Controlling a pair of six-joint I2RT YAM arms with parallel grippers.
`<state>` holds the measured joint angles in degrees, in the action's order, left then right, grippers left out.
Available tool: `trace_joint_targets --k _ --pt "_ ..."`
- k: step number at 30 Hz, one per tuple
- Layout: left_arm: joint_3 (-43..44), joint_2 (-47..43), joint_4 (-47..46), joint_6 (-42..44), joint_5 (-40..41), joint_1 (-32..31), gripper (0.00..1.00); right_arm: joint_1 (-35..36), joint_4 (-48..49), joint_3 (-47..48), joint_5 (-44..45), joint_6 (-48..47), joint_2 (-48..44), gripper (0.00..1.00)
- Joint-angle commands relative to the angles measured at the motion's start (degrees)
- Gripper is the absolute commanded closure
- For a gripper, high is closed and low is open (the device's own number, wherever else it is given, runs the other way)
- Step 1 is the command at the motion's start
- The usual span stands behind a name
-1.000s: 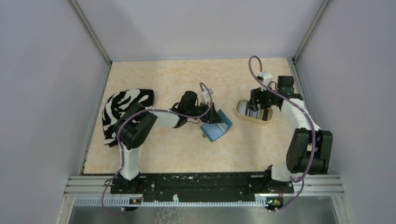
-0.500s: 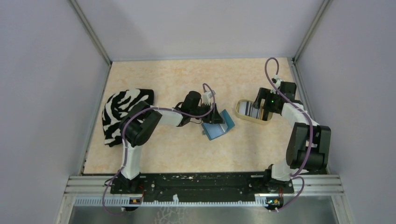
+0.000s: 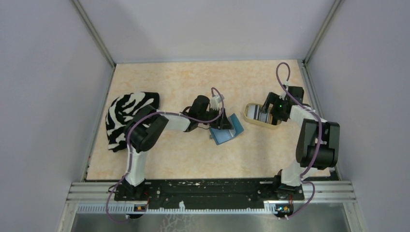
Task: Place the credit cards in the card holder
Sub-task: Pick up the credit card from the storage box.
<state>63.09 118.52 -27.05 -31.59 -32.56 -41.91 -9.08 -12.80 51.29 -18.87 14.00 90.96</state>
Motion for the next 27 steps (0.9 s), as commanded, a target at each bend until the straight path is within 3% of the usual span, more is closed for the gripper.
trace_joint_targets --k 1,10,19,27 --pt "0.9 0.0 0.0 0.6 0.6 -0.5 0.44 -0.2 2.0 0.5 -1.4 3.3 0.8 0.13" --pt "0.3 -0.7 0.3 0.7 1.2 -0.7 0.44 -0.8 3.5 0.3 -9.1 6.1 2.5 0.13" --pt "0.2 -1.0 0.7 0.9 1.3 -0.7 0.44 -5.9 7.8 -1.3 -22.8 7.3 3.0 0.25" --pt "-0.1 -0.7 0.8 0.8 1.4 -0.7 0.44 -6.2 7.4 0.4 -32.5 4.9 8.9 0.32"
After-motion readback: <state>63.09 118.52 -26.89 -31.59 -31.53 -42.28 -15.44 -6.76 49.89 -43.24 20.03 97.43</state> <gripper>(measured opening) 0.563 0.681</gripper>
